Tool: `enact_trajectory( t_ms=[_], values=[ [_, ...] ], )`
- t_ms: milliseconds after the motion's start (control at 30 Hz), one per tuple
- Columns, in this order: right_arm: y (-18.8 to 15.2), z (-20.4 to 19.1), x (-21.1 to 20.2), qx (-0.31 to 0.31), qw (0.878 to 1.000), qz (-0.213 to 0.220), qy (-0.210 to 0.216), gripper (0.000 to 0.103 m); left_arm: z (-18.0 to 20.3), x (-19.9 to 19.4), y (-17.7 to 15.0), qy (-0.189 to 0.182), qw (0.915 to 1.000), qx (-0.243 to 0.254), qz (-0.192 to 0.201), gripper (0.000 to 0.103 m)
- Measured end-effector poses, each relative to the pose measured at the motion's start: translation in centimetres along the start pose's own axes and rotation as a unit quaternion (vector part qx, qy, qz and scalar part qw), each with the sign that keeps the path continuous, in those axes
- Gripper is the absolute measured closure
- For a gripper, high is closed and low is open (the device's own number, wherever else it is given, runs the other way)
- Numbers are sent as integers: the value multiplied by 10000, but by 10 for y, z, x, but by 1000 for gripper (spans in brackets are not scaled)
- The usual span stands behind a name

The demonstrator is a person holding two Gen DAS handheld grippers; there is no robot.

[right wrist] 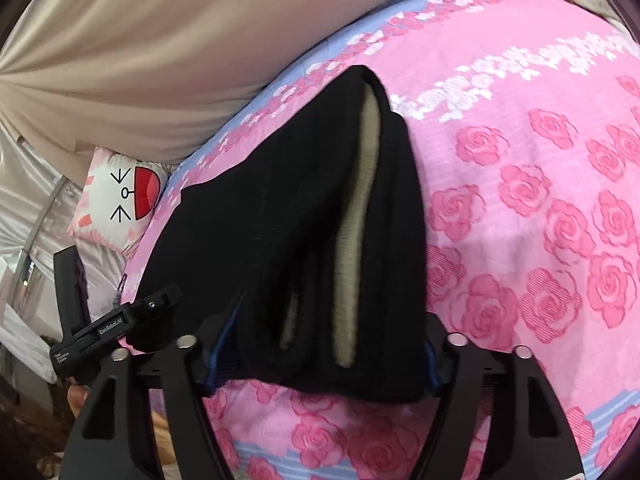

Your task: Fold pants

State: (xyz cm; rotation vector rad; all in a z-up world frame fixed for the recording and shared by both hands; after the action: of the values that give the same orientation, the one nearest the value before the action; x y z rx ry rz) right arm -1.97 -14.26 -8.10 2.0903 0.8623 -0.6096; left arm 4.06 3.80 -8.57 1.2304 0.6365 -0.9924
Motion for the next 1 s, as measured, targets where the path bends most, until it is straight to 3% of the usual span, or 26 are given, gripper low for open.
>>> enact_trajectory(
  t_ms=[33, 67, 100, 133, 167, 267, 433, 600, 867, 1000],
  values=[
    [0, -1, 1, -51, 10000, 40, -57, 32, -1, 0, 1, -59, 9999, -97, 46, 5],
    [1, -1, 1, -82, 9999, 94, -104, 39, 2, -1, 3, -189, 9998, -35, 35, 11],
    [2, -1, 1, -41, 9999, 114, -41, 45, 5, -3, 2, -259, 9997, 6, 40, 25],
    [4, -3, -1, 42, 9998, 167, 50, 57, 6, -7, 4, -354, 9994, -12, 64, 31],
    [6, -4, -4, 29, 9998, 204, 65, 66, 7, -11, 5, -374, 9992, -30, 113, 49],
    [11, -14, -14, -174, 9994, 265, 121, 69, 11, -27, 13, -518, 9983, 116, 252, 67],
    [18, -35, -35, -394, 9977, 431, 334, 70, 19, -53, 24, -779, 9959, 185, 411, 69],
    [18, -37, -46, -395, 9976, 435, 358, 70, 28, -71, 24, -793, 9945, 379, 575, 69],
    [-3, -2, -24, -39, 9998, 102, 156, 67, 16, -45, 3, -572, 9976, 317, 236, 67],
    [-7, 2, -17, -21, 9999, 63, 153, 61, 11, -35, -2, -468, 9983, 285, 195, 60]
  ],
)
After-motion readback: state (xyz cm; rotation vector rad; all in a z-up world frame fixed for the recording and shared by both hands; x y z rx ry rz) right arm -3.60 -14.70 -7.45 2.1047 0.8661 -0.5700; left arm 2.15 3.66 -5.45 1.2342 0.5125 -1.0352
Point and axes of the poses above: each gripper's, at about its wrist camera, not at the fingertips, and x roughly the way its jaws point, z to its right, y to its top, the point moved 6 cm from there along x, roughly the way its jaws point, and after that the axes turned 3 degrees about x, right-handed, at the moved point
